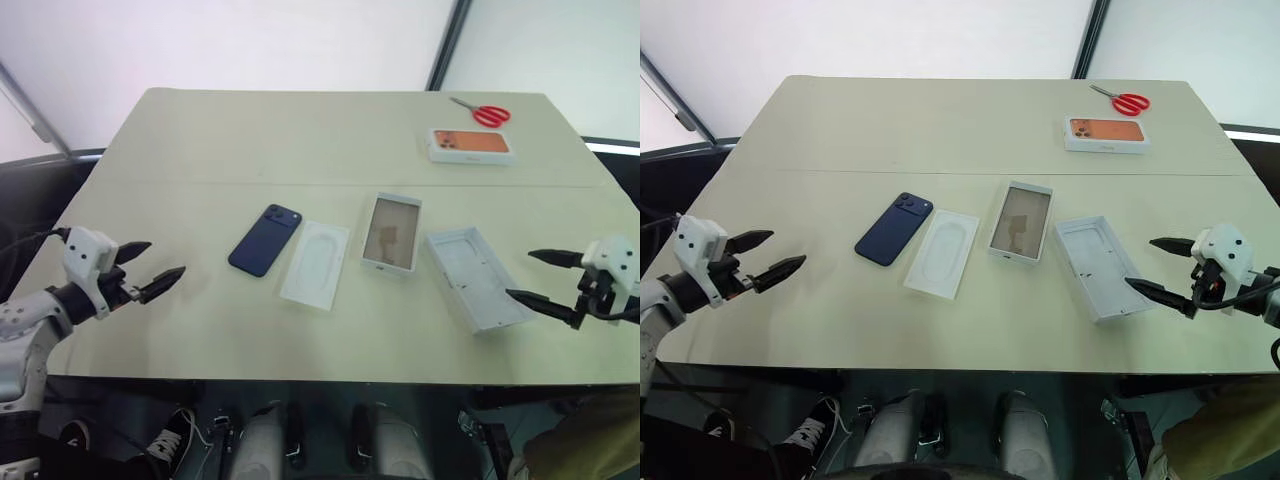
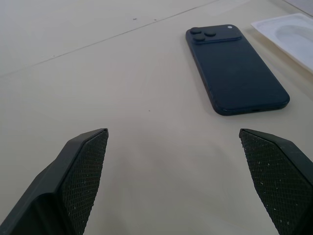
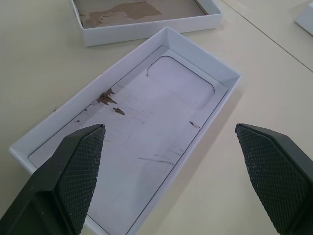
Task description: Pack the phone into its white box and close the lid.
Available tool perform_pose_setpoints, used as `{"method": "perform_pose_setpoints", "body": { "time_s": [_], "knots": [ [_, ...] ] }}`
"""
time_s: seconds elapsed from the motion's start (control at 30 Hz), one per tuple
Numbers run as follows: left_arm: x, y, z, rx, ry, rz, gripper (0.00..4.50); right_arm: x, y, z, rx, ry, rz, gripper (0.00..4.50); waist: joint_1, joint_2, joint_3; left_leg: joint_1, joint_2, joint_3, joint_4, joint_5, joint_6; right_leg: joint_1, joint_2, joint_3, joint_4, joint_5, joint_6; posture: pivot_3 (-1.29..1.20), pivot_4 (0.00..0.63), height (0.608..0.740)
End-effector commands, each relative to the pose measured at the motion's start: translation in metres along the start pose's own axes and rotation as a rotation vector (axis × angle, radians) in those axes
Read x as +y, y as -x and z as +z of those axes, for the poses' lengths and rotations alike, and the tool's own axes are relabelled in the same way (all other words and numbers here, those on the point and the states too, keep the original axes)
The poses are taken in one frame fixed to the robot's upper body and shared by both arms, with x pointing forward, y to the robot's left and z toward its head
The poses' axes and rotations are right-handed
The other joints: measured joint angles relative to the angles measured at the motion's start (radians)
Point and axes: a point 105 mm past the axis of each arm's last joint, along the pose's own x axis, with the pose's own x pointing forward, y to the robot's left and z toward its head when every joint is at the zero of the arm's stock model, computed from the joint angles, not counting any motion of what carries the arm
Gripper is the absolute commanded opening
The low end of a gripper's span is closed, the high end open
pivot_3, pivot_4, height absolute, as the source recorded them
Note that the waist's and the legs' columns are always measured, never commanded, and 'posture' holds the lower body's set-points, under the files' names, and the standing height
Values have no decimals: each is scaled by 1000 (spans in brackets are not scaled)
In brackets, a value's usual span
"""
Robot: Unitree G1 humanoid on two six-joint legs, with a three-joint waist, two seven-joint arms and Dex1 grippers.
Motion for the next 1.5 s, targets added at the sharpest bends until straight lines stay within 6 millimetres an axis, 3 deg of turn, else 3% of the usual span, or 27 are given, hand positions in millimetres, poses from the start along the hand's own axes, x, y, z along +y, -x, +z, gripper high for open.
{"method": "perform_pose_setpoints", "body": {
  "time_s": [0.03,1.03,1.23,1.33,1.5],
  "knots": [
    [5,6,13,-39,-32,19,4500,-6,5,11,-31,44,-31,4449,0,0,0,0,0,0,0,0,0,0,0,0,0,0,0,0,150,738],
    [-8,-16,33,-90,23,-23,4500,-8,-17,19,-60,97,-38,4449,0,0,0,0,0,0,0,0,0,0,0,0,0,0,0,0,150,738],
    [-29,-43,44,-37,133,-83,4500,2,-43,68,-170,182,24,4449,0,0,0,0,0,0,0,1,0,1,1,0,1,2,3,0,150,738],
    [-40,-65,60,-87,260,-104,4500,21,-66,89,-215,237,94,4449,5,-1,0,0,0,0,1,2,2,2,2,0,1,2,4,0,150,738],
    [-82,-86,69,-55,453,-275,4500,42,-91,116,-302,262,151,4449,2,-1,0,0,0,0,3,2,3,3,4,0,2,2,4,0,150,738]
  ]
}}
